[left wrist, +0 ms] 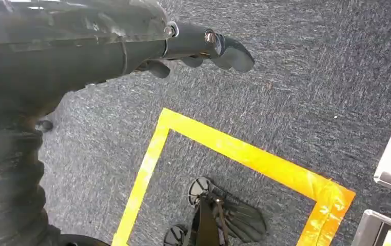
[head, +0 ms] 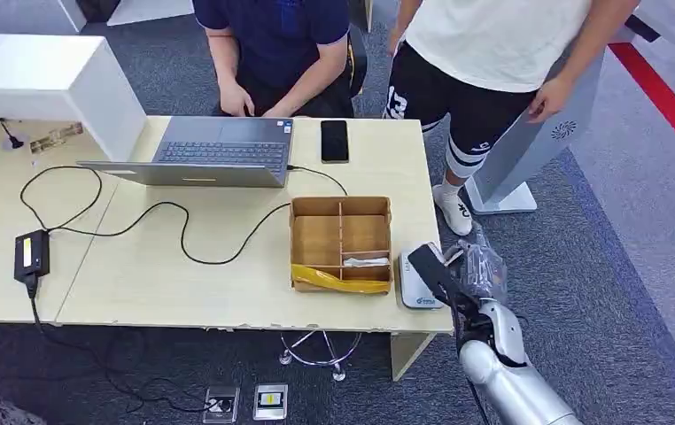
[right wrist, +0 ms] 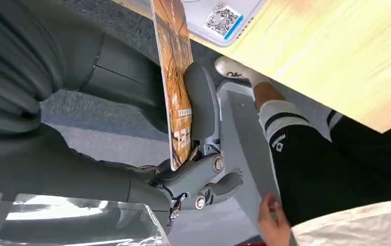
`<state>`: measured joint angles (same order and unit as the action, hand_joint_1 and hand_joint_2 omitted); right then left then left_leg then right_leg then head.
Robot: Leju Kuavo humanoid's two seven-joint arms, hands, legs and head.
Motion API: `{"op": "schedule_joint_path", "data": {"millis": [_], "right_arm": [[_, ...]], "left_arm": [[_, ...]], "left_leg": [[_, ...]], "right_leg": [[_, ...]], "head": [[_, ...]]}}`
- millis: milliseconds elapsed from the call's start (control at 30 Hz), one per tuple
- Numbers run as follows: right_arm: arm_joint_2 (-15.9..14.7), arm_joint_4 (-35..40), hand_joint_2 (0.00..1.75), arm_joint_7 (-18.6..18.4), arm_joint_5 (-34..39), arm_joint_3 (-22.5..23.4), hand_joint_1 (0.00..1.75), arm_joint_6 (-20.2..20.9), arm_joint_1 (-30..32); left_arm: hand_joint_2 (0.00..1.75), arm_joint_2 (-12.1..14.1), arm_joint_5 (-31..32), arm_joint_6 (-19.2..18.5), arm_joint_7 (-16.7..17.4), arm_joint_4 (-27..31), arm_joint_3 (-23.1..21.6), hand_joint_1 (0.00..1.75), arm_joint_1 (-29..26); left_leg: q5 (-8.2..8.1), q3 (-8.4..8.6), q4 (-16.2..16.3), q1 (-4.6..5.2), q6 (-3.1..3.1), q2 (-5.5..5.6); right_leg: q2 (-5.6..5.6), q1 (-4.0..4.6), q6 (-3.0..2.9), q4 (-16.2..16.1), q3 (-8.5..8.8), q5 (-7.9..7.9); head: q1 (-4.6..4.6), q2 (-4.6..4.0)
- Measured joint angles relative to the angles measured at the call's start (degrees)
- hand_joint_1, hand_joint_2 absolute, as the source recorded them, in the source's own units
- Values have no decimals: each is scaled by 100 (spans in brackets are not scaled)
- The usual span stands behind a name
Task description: Pass the card to the sensor for recognition and then transmit it.
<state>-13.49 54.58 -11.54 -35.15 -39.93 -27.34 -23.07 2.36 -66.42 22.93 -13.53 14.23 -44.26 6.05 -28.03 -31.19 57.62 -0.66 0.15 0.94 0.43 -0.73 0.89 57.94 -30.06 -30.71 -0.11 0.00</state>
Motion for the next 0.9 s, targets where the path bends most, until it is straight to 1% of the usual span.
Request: {"op": "schedule_joint_path", "data": {"millis": [167,367,633,900], "right_arm": [[13,138,175,-57,-74,20,175,87,24],[22,135,175,-111,-98,22,175,254,93],[74,-30,175,0,22,50,175,297,116],[149,-306,175,13,171,107,175,264,117]], "left_arm": [[175,2,0,0,-2,0,-48,0,3],[175,2,-7,0,-2,0,-57,0,6],[175,2,-63,7,0,0,-109,0,7],[175,2,-59,-17,-2,0,-142,0,11]], "left_leg": [[0,1,0,0,0,0],[0,0,0,0,0,-1],[0,0,0,0,0,-1],[0,3,0,-1,0,-2]], "right_leg": [[0,0,0,0,0,0],[0,0,0,0,0,0],[0,0,0,0,0,0],[2,0,0,0,0,0]], "head": [[-2,-2],[-2,0],[-2,0],[-2,0]]}}
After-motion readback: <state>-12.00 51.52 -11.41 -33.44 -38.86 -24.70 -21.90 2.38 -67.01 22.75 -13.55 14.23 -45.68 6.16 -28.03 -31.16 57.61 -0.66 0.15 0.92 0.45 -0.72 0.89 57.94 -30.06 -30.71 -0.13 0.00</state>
